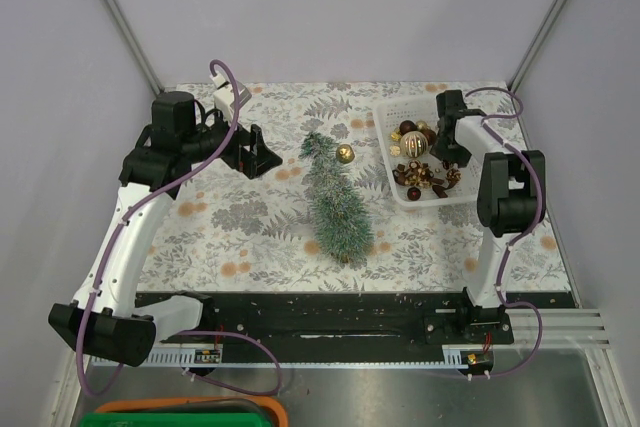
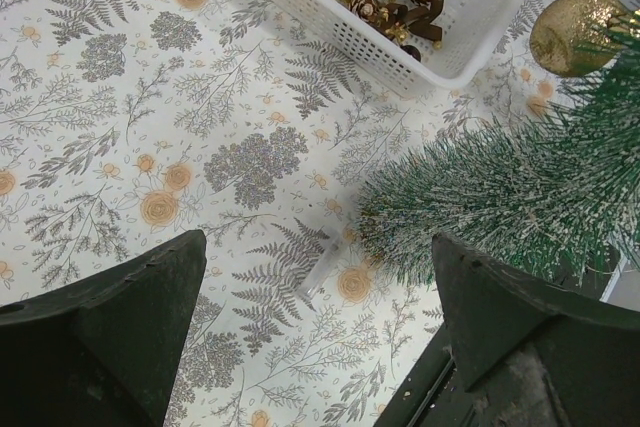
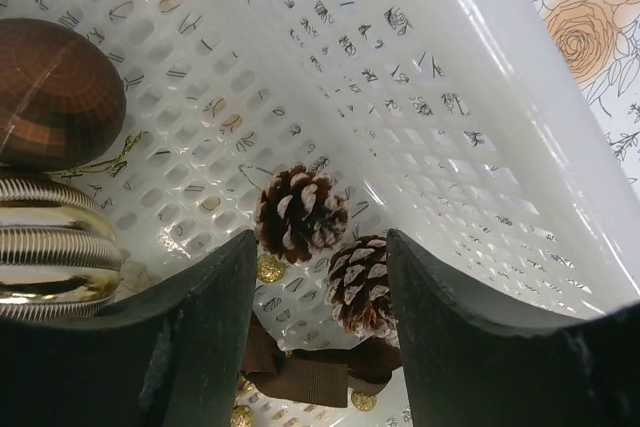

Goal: Decorate the small christmas tree

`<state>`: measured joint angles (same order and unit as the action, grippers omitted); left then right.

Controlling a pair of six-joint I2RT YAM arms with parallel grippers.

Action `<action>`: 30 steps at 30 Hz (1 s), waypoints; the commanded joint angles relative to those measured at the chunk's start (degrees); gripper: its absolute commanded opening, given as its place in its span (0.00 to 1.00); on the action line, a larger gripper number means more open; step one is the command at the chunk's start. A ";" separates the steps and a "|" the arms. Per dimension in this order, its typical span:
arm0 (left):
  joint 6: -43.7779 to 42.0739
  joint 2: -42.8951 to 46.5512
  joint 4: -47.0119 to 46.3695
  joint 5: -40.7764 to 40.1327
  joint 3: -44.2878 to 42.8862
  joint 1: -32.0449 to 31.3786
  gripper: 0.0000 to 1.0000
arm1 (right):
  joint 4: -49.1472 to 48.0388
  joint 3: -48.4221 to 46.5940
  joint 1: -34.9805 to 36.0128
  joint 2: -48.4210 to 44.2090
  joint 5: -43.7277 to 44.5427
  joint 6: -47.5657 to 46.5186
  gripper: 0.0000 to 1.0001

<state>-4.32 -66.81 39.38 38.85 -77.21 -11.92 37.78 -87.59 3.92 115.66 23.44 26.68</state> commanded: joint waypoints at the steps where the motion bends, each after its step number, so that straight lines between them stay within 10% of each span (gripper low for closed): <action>1: -0.96 1.77 -2.02 1.49 0.57 0.41 0.99 | -1.39 1.54 0.12 -3.24 -1.20 1.80 0.62; 18: -1.40 1.59 -2.02 1.58 0.83 0.76 0.99 | -1.74 1.55 0.38 -4.99 -3.31 2.33 0.36; 30: -1.31 2.12 -2.02 1.93 1.10 0.76 0.99 | -0.87 2.95 5.92 -20.80 -7.52 2.68 0.34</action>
<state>-4.71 -66.67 39.38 39.07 -76.34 -11.44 36.91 -85.49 8.14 103.74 19.46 27.97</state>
